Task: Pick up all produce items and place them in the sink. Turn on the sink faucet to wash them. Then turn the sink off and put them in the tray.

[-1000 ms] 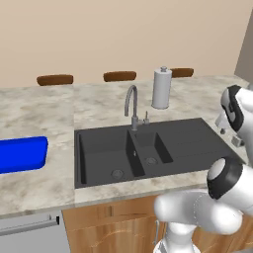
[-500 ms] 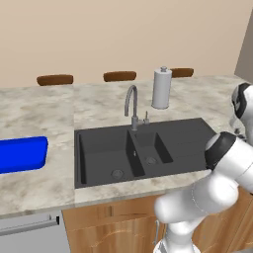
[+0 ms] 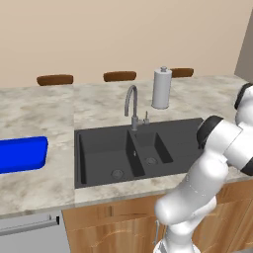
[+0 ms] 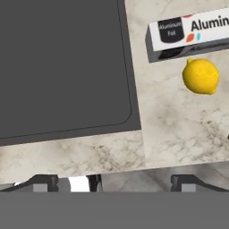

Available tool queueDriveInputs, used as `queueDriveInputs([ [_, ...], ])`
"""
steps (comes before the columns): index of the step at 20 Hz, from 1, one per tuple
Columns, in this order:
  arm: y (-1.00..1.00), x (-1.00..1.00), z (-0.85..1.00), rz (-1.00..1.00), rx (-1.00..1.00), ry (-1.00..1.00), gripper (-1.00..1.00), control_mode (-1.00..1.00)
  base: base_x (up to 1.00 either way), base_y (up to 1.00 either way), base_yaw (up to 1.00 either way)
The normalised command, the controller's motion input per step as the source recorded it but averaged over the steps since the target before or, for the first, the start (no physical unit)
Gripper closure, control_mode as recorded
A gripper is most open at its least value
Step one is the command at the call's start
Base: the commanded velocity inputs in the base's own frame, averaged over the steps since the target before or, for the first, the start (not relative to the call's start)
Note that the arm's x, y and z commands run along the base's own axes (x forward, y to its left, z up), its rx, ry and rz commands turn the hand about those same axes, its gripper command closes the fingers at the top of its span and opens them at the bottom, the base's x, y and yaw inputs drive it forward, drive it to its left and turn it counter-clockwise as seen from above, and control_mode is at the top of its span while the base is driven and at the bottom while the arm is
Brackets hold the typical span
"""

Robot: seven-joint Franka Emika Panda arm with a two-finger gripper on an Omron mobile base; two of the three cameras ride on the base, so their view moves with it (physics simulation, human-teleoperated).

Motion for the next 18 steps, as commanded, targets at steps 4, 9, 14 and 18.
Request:
queueDriveInputs([
  [4, -0.24, 0.01, -0.28, 0.00, -0.03, 0.00, -1.00, -1.00, 0.00, 0.00, 0.00],
  [9, -0.29, 0.00, -0.19, 0.00, -0.03, -0.01, -1.00, -1.00, 0.00, 0.00, 0.00],
  [14, -0.24, 0.01, -0.05, 0.00, -0.05, 0.00, -1.00, -1.00, 0.00, 0.00, 0.00],
  [18, -0.16, 0.00, -0.08, 0.00, -0.04, 0.00, -1.00, -1.00, 0.00, 0.00, 0.00],
])
